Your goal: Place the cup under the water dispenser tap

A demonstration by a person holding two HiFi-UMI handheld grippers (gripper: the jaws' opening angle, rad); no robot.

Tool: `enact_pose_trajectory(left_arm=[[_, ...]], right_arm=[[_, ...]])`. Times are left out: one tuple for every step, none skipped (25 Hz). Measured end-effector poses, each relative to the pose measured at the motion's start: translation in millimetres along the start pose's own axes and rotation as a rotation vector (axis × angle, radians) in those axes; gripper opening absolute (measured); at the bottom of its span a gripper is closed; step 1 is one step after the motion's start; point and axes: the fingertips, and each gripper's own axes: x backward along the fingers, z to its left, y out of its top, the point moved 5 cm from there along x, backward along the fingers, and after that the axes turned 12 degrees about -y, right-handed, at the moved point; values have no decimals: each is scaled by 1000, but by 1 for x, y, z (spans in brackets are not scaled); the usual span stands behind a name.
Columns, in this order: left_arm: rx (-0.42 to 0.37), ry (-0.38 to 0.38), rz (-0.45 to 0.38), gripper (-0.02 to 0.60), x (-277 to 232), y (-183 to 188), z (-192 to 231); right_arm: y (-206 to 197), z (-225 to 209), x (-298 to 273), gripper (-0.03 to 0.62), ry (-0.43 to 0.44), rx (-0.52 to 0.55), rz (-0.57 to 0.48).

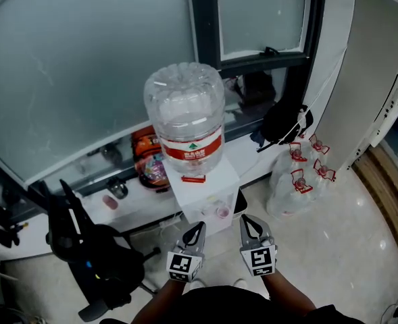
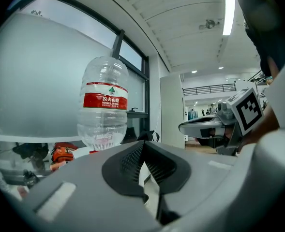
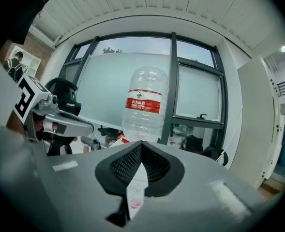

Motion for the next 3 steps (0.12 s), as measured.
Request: enact_pose_trajectory(left_arm=[[2,6,5,15,2,-1,1],[6,12,11,15,3,-2,2],[9,18,17,15,5,-4,2]], right_arm=[[0,1,1,2,1,1,-3],[0,2,1,2,1,2,-5],[1,4,2,2,2,2,-8]])
